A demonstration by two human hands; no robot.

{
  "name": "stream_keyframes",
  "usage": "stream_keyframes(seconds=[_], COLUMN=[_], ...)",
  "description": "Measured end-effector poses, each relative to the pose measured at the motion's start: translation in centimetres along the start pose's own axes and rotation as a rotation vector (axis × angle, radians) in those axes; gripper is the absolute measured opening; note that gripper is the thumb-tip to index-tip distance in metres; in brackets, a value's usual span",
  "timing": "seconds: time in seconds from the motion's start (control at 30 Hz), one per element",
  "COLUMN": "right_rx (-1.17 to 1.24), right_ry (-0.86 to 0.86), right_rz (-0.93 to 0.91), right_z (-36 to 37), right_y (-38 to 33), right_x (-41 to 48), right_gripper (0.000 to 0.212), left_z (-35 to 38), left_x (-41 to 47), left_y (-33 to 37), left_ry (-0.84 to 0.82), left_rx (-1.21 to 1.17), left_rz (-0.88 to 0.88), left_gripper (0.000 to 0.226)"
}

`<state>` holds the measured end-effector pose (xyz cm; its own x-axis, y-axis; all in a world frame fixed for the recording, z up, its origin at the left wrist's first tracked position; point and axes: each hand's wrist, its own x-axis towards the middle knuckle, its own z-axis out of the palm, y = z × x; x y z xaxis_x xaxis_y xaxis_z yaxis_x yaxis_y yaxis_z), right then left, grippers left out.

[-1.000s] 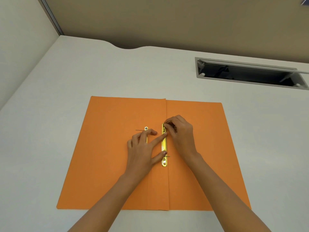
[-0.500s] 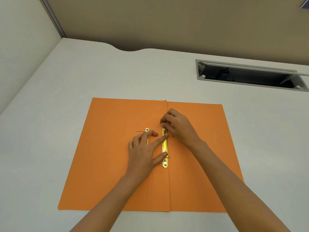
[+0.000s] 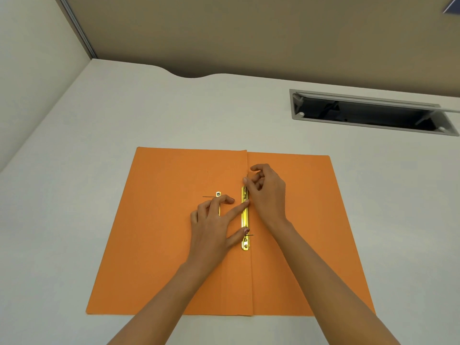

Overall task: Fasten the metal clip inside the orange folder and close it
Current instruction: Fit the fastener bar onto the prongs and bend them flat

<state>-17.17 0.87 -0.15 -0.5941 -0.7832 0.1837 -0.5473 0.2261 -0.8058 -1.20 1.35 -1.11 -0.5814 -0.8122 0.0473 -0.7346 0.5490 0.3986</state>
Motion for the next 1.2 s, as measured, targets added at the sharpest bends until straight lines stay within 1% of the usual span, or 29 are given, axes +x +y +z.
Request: stream_keyframes(seconds=[0.07, 0.13, 0.23, 0.37, 0.53, 0.7, 0.8, 0.97, 1.07, 1.2], right_rx=[0.002, -0.017, -0.023, 0.011, 0.105, 0.218, 0.247, 0.282, 0.283, 0.288], right_ry=[0.009, 0.012, -0.010, -0.029, -0.024, -0.001, 0.000, 0.020, 0.025, -0.035], right_rz=[-0.008, -0.046, -0.094, -0.102, 0.013, 0.147, 0.196, 0.230, 0.217, 0.174], right_z=[0.1, 0.2, 0.2, -0.3, -1.2, -2.5, -3.2, -3.7, -3.7, -3.6], right_y=[-0.1, -0.1, -0.2, -0.1, -0.1, -0.1, -0.1, -0.3, -0.5, -1.1], right_x=[-0.4, -0.9, -2.1, -3.1, -3.7, -5.3, -6.9, -10.4, -11.9, -12.2], right_gripper=[0.022, 0.018, 0.019, 0.021, 0.024, 0.019, 0.017, 0.018, 0.020, 0.026], left_z=[0.0, -0.1, 0.0, 0.0, -0.2, -0.3, -0.3, -0.5, -0.7, -0.7], left_x=[0.0, 0.0, 0.0, 0.1, 0.3, 0.4, 0.6, 0.9, 1.1, 1.3], left_y=[0.0, 0.0, 0.0, -0.2, -0.4, -0.4, -0.3, 0.2, 0.6, 0.5], left_ry=[0.000, -0.002, 0.002, -0.009, -0.022, -0.019, -0.023, -0.032, -0.032, -0.066], left_rx=[-0.004, -0.008, -0.002, -0.039, -0.106, -0.149, -0.170, -0.196, -0.182, -0.162], left_rz=[0.001, -0.001, 0.001, -0.003, -0.005, -0.015, -0.030, -0.063, -0.079, -0.084], left_gripper=[0.055, 0.054, 0.054, 0.054, 0.055, 0.055, 0.057, 0.058, 0.058, 0.056])
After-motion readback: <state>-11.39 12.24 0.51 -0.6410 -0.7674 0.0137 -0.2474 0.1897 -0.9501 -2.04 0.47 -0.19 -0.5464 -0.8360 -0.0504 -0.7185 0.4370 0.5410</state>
